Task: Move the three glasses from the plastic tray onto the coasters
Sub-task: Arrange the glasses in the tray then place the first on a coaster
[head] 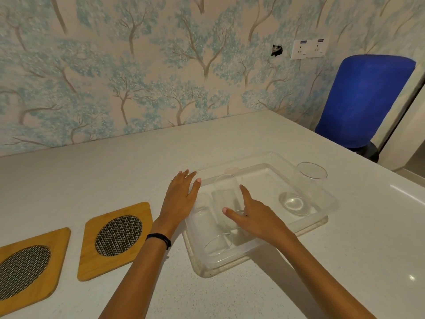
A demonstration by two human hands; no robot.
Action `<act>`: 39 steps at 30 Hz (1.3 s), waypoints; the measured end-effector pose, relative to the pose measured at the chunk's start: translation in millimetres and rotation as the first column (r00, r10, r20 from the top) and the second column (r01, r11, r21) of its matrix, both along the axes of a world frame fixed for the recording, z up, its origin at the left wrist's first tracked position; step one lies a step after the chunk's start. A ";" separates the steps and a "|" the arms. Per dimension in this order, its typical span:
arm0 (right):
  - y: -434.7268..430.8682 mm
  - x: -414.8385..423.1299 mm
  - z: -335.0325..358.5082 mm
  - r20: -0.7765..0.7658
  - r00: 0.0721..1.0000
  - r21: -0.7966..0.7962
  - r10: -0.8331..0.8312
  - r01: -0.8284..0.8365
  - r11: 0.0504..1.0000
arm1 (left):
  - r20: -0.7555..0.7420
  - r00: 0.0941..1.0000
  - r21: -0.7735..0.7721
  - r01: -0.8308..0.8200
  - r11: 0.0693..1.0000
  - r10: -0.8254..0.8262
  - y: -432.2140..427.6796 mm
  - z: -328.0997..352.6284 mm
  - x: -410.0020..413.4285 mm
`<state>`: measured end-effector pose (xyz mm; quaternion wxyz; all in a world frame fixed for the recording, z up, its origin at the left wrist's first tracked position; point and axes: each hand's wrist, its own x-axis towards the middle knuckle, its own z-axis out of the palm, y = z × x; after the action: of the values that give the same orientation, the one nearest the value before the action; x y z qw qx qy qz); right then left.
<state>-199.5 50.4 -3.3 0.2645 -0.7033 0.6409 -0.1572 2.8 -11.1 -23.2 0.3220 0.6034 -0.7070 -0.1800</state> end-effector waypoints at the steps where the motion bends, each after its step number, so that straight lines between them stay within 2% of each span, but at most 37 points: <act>1: -0.6 -0.5 -0.2 -0.002 1.000 -0.002 -0.003 0.003 1.000 | -0.001 1.000 -0.002 0.000 1.000 0.000 -0.1 0.2 -0.1; 8: -2.1 -12.4 4.1 0.095 0.993 -0.035 -0.076 0.079 0.996 | -0.015 1.000 -0.006 0.000 1.000 -0.001 0.5 0.6 0.3; 13: 2.0 -16.8 8.1 0.225 0.968 -0.181 -0.110 0.152 0.972 | -0.022 1.000 -0.008 0.000 1.000 0.000 1.6 1.1 -0.1; 16: 6.3 -21.4 12.6 0.330 0.939 -0.316 -0.097 0.207 0.926 | -0.031 1.000 -0.012 0.004 1.000 -0.004 2.0 1.5 -0.1; 20: 7.4 -31.5 18.4 0.457 0.884 -0.411 -0.097 0.306 0.859 | -0.028 1.000 -0.016 0.004 1.000 -0.004 1.5 1.9 0.1; 29: 7.6 -45.0 30.1 0.485 0.870 -0.575 -0.088 0.394 0.717 | -0.025 1.000 -0.009 0.008 1.000 -0.009 1.8 2.1 0.3; 39: 7.9 -43.6 25.8 0.408 0.911 -0.541 -0.054 0.289 0.789 | -0.011 1.000 -0.004 0.008 1.000 -0.008 1.0 1.9 0.0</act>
<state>-243.0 58.4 22.5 0.1330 -0.6449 0.5602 -0.5026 2.8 -10.1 -21.4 0.3263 0.5991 -0.7078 -0.1832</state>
